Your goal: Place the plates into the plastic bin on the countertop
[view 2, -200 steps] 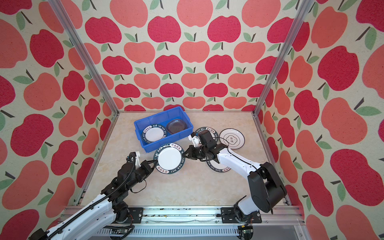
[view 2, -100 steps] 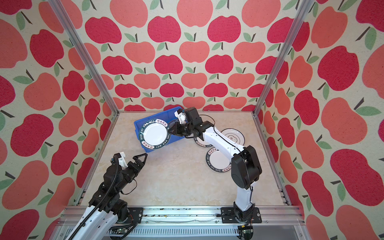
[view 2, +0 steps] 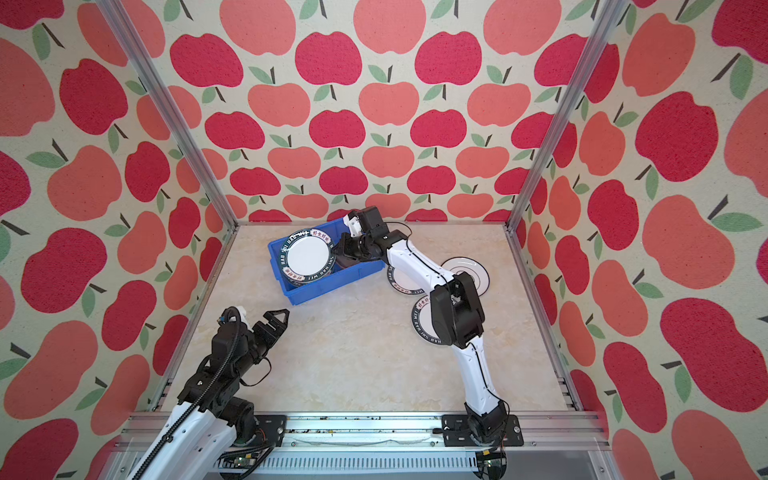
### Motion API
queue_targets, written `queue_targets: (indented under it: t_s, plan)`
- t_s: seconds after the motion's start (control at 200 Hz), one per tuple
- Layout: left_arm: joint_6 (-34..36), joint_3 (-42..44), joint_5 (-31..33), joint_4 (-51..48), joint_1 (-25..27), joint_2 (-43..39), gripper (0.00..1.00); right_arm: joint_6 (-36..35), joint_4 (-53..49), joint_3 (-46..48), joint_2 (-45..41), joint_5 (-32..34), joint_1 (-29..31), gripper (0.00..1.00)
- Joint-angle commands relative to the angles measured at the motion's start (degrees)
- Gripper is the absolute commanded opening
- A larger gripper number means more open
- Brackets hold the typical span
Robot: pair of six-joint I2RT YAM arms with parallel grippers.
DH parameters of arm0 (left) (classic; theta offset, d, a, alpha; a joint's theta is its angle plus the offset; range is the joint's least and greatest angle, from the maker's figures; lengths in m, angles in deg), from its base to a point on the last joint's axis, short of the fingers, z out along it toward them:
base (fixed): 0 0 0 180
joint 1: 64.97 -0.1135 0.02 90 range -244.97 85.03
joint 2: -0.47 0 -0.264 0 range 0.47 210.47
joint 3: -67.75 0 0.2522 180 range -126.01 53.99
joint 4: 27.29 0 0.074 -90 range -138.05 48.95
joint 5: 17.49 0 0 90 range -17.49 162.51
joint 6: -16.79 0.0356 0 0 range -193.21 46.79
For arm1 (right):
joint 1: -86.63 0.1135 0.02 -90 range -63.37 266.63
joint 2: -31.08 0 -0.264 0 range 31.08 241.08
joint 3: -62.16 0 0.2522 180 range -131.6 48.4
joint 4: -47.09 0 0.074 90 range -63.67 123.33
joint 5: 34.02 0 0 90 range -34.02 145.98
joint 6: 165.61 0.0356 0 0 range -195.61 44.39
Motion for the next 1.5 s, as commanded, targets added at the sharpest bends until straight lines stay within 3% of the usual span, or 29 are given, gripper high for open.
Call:
queue_targets:
  t_s: [0.0,0.115,0.24,0.5,1.136,1.281,1.346,1.496]
  plan:
    - [3.13,-3.52,-2.34,6.58,-2.24,5.88,0.99,-1.36,-3.23,-9.61,3.67,1.06,-0.6,0.0]
    - [5.1,-6.76,-5.99,6.24,-5.13,10.29,0.99,-4.09,-9.51,-22.48,12.55,2.12,-0.56,0.0]
    - [7.77,-9.33,-8.35,1.58,-8.71,9.24,0.99,-4.02,-11.94,-32.19,20.31,2.22,-0.44,0.0]
    - [12.54,-12.41,-21.42,-4.26,-21.17,7.05,0.99,-4.72,-10.87,-31.78,23.44,3.4,0.32,0.0]
    - [14.18,-14.6,-32.03,5.05,-19.34,19.87,0.99,-2.06,-13.72,-39.16,31.84,1.6,0.96,0.0]
    - [14.08,-14.4,-31.32,5.1,-18.3,20.38,0.99,-1.23,-13.22,-39.37,32.71,1.44,1.45,0.2]
    - [14.1,-14.03,-31.06,5.11,-18.22,19.94,0.99,-1.22,-13.78,-39.38,32.68,2.08,1.69,0.34]
    - [13.12,-12.5,-31.97,7.62,-17.87,19.91,0.99,-1.49,-15.44,-39.46,32.07,3.72,2.19,0.51]
